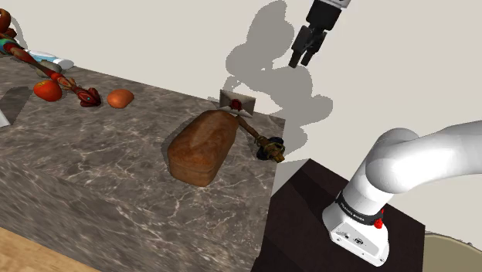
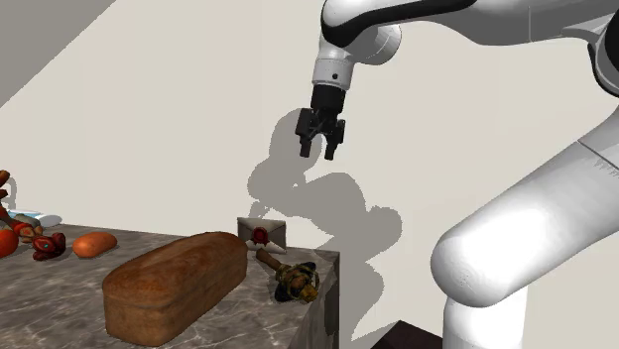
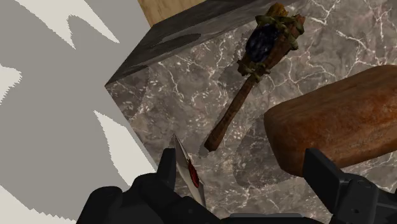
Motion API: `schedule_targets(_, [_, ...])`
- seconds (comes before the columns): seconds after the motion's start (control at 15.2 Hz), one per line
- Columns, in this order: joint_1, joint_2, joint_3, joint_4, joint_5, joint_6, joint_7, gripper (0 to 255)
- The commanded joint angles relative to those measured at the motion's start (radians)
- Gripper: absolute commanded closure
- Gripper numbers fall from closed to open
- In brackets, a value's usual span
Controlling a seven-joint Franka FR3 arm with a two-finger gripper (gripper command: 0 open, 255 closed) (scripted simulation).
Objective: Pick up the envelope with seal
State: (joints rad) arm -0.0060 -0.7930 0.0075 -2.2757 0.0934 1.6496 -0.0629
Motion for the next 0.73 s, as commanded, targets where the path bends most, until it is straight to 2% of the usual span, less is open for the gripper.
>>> schedule_targets(0.0, [0.000,0.000,0.000,0.000,0.000,0.000,0.000,0])
schedule_targets(0.66, [0.039,0.341,-0.048,0.052,-0.043,0.214,-0.207,0])
